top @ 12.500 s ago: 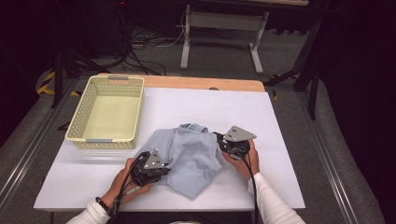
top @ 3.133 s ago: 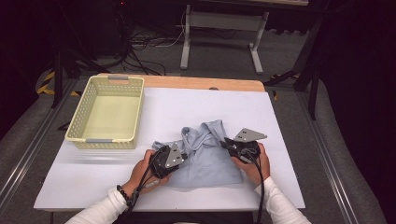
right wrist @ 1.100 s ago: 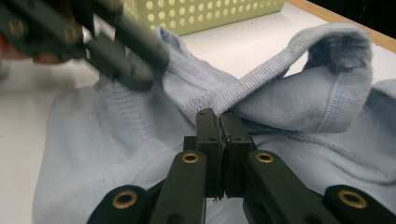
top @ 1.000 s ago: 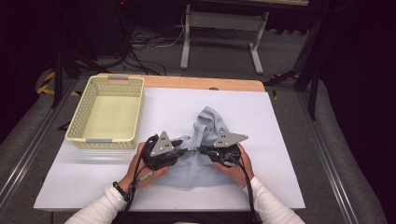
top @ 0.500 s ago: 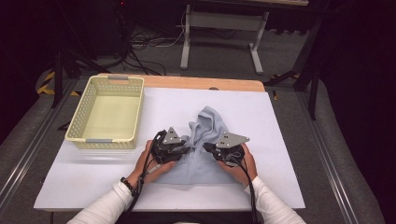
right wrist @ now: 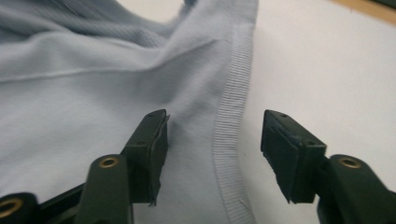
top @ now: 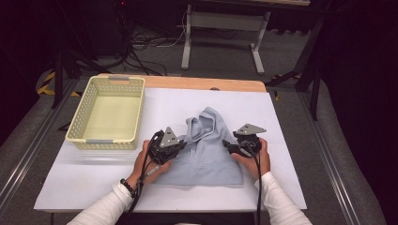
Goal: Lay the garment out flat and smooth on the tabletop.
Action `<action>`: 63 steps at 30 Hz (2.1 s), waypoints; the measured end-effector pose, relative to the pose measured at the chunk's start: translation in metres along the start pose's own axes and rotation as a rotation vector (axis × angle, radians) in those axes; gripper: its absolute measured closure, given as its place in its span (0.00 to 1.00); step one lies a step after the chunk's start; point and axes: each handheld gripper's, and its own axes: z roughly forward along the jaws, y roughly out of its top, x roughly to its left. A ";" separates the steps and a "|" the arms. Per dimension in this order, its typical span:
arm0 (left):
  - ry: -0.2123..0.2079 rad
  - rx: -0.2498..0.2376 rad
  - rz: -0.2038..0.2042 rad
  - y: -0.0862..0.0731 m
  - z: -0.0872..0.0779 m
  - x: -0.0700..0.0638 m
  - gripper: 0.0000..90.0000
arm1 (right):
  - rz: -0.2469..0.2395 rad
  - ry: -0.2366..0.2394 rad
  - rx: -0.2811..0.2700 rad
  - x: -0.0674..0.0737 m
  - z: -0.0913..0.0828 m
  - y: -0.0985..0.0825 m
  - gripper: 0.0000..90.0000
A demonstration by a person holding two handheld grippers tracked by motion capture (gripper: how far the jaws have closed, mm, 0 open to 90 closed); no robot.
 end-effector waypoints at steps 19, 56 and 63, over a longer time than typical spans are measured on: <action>0.056 -0.020 0.021 0.004 -0.005 0.000 0.97 | -0.022 0.099 0.034 0.001 0.001 -0.002 0.91; 0.006 0.125 -0.033 -0.013 0.016 0.008 0.33 | 0.109 -0.063 -0.019 -0.039 -0.044 -0.029 0.49; -0.014 0.173 -0.010 -0.021 0.018 0.004 0.56 | 0.124 0.043 0.041 -0.038 -0.031 -0.034 0.58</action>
